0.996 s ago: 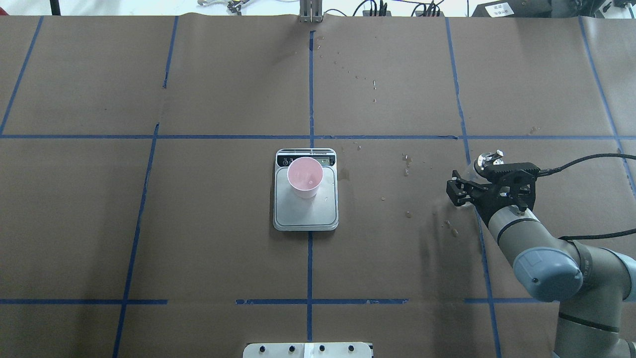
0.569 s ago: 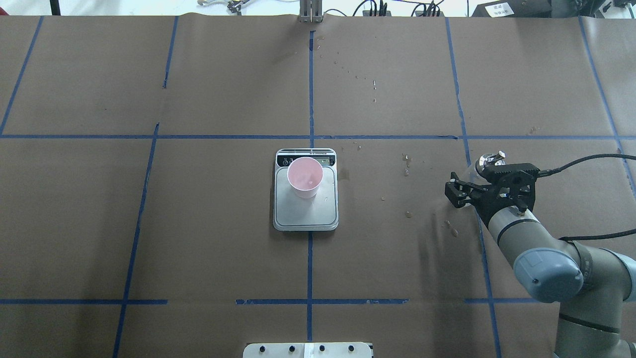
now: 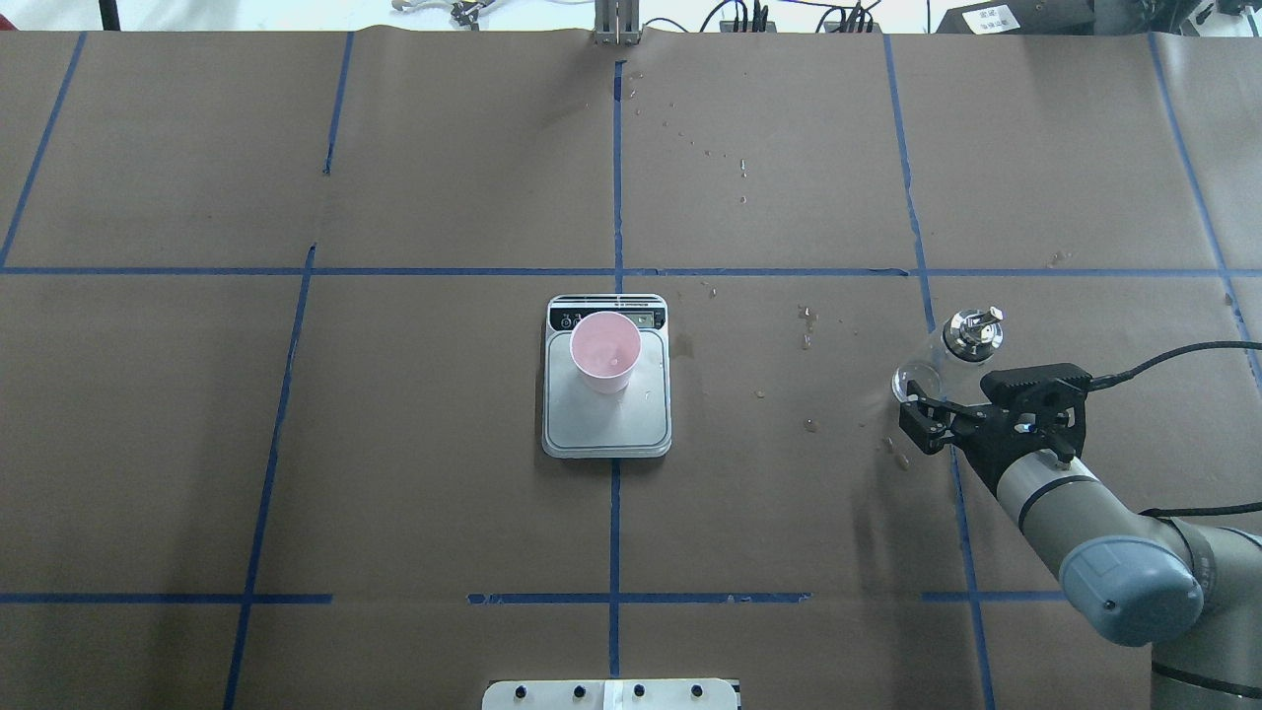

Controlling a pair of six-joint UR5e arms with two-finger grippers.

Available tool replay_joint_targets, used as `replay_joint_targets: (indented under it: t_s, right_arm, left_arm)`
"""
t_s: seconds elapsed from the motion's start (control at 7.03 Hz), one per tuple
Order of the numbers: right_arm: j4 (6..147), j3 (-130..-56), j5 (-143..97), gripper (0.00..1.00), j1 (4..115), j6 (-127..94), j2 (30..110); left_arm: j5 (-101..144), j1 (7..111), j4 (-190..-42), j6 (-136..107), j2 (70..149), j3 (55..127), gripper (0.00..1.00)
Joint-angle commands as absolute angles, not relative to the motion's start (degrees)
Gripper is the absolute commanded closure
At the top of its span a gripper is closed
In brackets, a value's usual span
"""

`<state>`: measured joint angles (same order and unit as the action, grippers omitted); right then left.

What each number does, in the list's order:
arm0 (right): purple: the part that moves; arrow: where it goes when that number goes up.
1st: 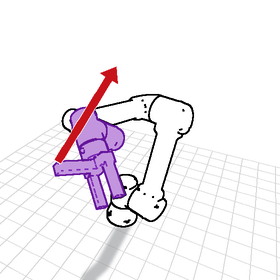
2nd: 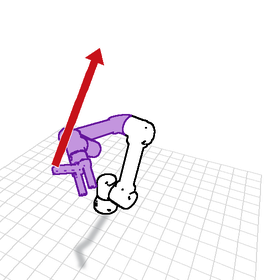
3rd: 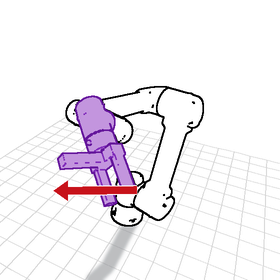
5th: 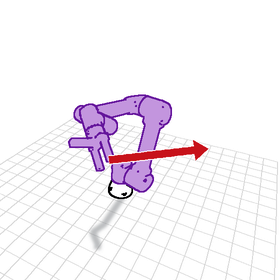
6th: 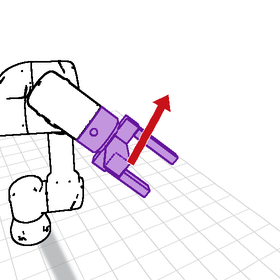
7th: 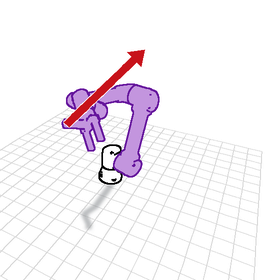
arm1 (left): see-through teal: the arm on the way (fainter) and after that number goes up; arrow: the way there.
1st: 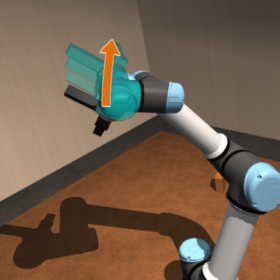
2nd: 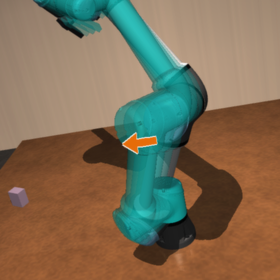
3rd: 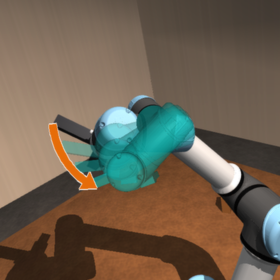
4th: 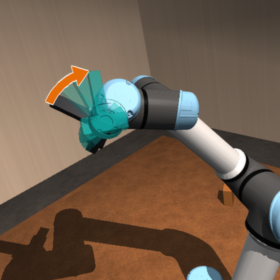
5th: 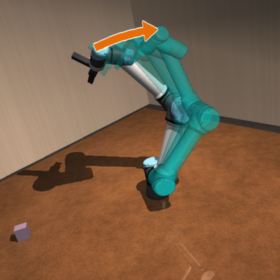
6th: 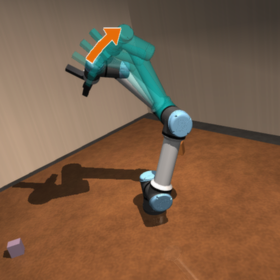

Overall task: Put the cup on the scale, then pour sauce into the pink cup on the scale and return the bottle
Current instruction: 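Lower the sauce bottle back to its spot and open the right gripper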

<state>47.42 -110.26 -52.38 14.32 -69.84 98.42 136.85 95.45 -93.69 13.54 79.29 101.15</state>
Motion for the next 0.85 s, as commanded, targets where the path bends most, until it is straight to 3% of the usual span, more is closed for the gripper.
replay_joint_targets:
  t_s: [0.0, 0.71]
  right_arm:
    - [46.32, -111.35, -51.68, 0.00, 11.61, -69.87, 99.75]
    - [45.88, -116.28, -56.58, 0.00, 10.27, -66.64, 109.59]
  left_arm:
    - [136.85, 95.45, -93.69, 13.54, 79.28, 101.16, 0.00]
    - [136.85, 95.45, -93.69, 13.62, 79.01, 101.25, 0.00]
